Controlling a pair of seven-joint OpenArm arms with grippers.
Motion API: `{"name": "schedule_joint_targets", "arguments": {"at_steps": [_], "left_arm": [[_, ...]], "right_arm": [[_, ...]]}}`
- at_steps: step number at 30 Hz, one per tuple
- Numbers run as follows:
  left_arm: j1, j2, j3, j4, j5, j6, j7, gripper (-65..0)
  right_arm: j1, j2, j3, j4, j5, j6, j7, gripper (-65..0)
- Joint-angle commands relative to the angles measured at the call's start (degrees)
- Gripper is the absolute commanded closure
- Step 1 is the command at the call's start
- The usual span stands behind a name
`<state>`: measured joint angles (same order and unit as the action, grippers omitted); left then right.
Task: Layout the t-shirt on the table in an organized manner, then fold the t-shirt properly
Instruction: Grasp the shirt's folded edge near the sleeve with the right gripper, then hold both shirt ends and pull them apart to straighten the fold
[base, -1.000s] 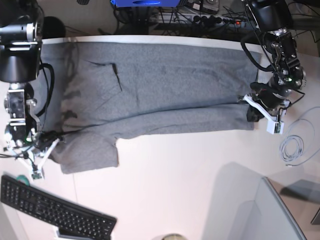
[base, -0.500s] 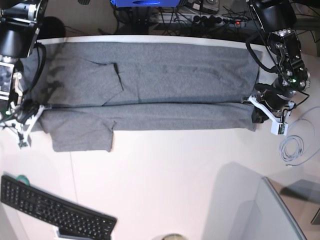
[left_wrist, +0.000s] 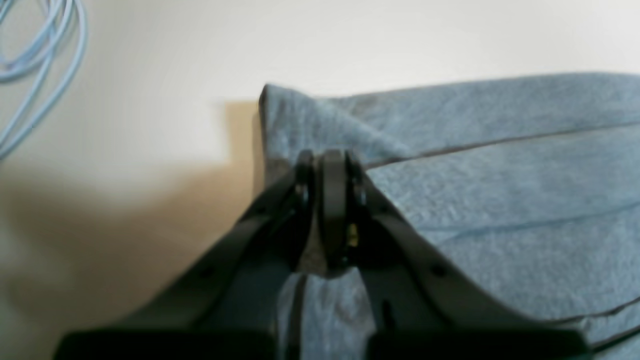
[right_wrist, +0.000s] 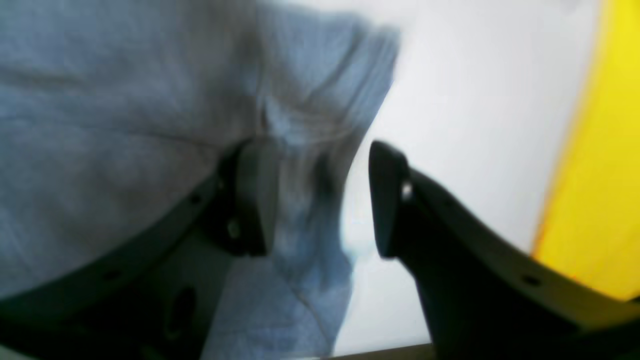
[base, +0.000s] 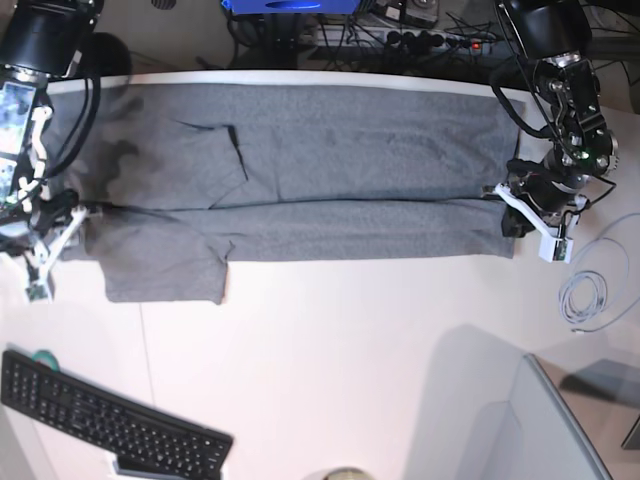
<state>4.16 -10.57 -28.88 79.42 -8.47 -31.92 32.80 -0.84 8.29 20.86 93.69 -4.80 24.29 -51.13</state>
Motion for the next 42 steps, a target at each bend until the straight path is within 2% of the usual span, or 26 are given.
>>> {"name": "schedule_joint_targets", "arguments": {"at_steps": [1,5,11,16,23,24,25,27,28,30,35,38,42], "left_arm": [[-0.6,-0.7,-0.2,1.1,-0.7,0.1,-1.3,0.0],[-0.6,-0.7,-0.3,1.0,-0.7,0.1,-1.4,0.0],[-0.6,-0.7,-0.3,1.0,-0.8,0.1,-1.4,0.0],[-0.5,-0.7,-0.3,1.0,-0.8,0.1,-1.4,0.0],[-0.5,-0.7,-0.3,1.0,-0.7,0.1,-1.4,0.0],[-0.5,-0.7,-0.3,1.0,-0.7,0.1,-1.4,0.0],[-0.5,-0.7,-0.3,1.0,-0.7,0.1,-1.4,0.0],[-0.5,-0.7,-0.3,1.0,-0.7,0.1,-1.4,0.0],[-0.6,-0.7,-0.3,1.0,-0.7,0.1,-1.4,0.0],[-0.7,-0.7,-0.3,1.0,-0.7,0.1,-1.4,0.0],[-1.2,-0.7,-0.3,1.5,-0.8,0.1,-1.4,0.0],[-2.7,-0.7,-0.3,1.8,-0.9,0.1,-1.3,0.0],[-4.8,-0.7,-0.3,1.7,-0.8,0.1,-1.1,0.0]], "right_arm": [[0.9,0.6,-0.7,1.1,-0.2,0.0,0.4,-28.5],[5.0,0.8,-4.1,-5.3,-0.2,0.1,0.1,-28.5],[10.5,1.6,-4.3,-18.6,-0.2,0.1,0.6,-28.5],[11.3,2.0,-4.4,-22.5,-0.2,0.1,4.0,-28.5],[11.3,3.3,-4.4,-26.2,-0.2,0.1,4.6,-27.6],[11.3,3.3,-4.4,-26.3,-0.2,0.2,4.6,-26.3],[11.2,3.3,-4.4,-26.2,-0.2,0.2,4.6,-21.5],[11.2,3.4,-4.4,-26.0,-0.2,0.2,4.6,-5.4],[11.2,3.4,-4.3,-25.9,-0.2,0.2,4.5,0.0],[11.2,3.7,-4.3,-24.4,-0.2,0.2,4.4,-1.5],[12.5,5.4,-4.6,-21.4,-0.2,0.2,4.1,-0.2],[15.2,7.6,-7.5,-22.0,-0.2,0.2,3.3,-0.2],[17.3,8.5,-10.0,-22.0,-0.2,0.2,3.4,-0.2]]}}
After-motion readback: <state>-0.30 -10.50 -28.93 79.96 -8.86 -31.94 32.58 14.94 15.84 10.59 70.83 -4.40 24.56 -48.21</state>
